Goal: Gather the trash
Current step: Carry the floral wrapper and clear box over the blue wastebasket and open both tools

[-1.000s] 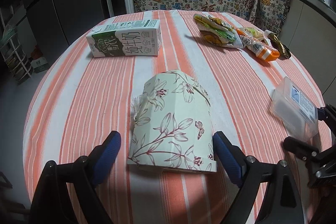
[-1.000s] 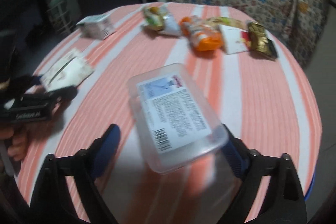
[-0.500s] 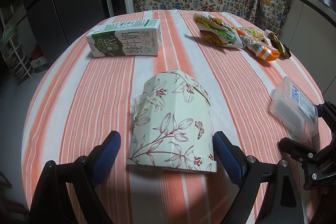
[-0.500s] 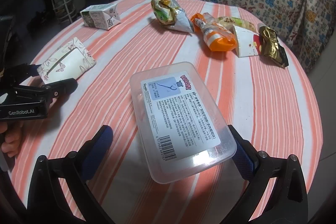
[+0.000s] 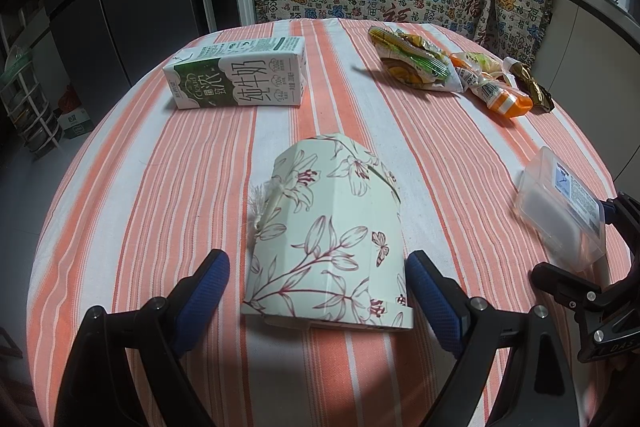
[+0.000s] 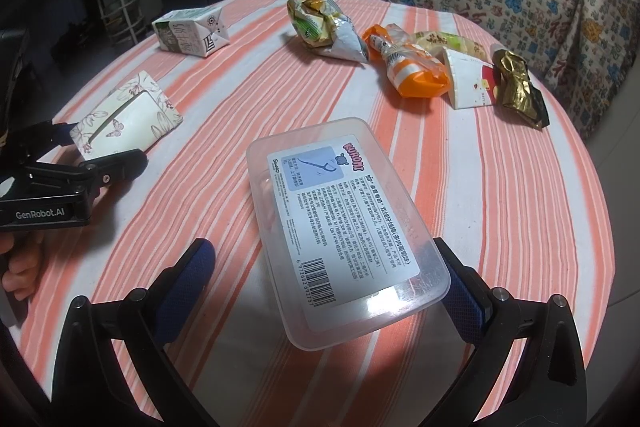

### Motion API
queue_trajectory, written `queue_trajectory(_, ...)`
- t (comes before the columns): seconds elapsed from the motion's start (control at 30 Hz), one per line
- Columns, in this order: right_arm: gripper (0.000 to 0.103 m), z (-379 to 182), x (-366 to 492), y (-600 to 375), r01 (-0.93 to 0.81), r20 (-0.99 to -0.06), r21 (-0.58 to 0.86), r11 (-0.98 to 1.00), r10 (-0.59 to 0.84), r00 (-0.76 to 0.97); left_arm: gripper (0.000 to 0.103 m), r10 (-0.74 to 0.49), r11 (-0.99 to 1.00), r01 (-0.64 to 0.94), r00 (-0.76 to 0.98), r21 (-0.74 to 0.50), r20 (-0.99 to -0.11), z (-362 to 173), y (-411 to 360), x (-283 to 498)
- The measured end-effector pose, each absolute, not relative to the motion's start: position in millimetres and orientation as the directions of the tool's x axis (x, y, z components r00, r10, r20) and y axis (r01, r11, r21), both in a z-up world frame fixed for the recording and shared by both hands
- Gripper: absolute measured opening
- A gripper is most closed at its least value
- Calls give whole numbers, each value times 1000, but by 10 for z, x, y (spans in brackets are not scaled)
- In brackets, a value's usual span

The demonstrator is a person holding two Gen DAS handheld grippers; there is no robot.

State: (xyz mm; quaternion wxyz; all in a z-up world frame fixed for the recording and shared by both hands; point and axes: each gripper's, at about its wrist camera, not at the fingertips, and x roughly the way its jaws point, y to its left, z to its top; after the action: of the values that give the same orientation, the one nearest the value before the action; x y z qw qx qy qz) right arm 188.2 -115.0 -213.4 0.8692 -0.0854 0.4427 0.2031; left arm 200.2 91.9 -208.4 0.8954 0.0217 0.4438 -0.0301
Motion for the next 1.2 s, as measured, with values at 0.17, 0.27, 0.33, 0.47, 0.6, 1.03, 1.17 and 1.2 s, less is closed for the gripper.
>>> queue_trajectory(0.17,102,-2098,1952,-1182,-463,-828,64,884,306,469,92,-77,993,122,589,-6,-805,-2052,924,1963)
queue_trajectory(0.27,102,-1915,2072,-1304,-476,-857,137,869,345,382,92,-149,982,180,577,-53,-803,-1927,997,1879)
queue_trajectory(0.33,102,-1765,2154,-1279,-513,-877,123,850,335,345,92,-161,980,187,576,-62,-801,-1838,1030,1896)
queue_trajectory(0.47,102,-1690,2335,-1047,-576,-926,42,816,249,285,90,-182,978,182,523,-99,-833,-1785,1063,2123)
queue_trajectory(0.6,91,-1729,2470,-906,-584,-942,40,811,225,248,81,-192,973,206,471,-104,-861,-1834,1012,2274)
queue_trajectory(1.03,62,-1401,2251,-1817,-400,-864,215,891,364,347,50,-320,929,329,490,-168,-811,-1454,148,2080)
queue_trajectory(1.17,62,-1201,2198,-2357,-322,-825,260,910,382,416,50,-418,883,411,467,-227,-780,-1370,-492,2080)
queue_trajectory(1.2,62,-1146,2158,-2546,-297,-815,260,919,374,443,50,-439,868,438,459,-233,-773,-1355,-695,2073)
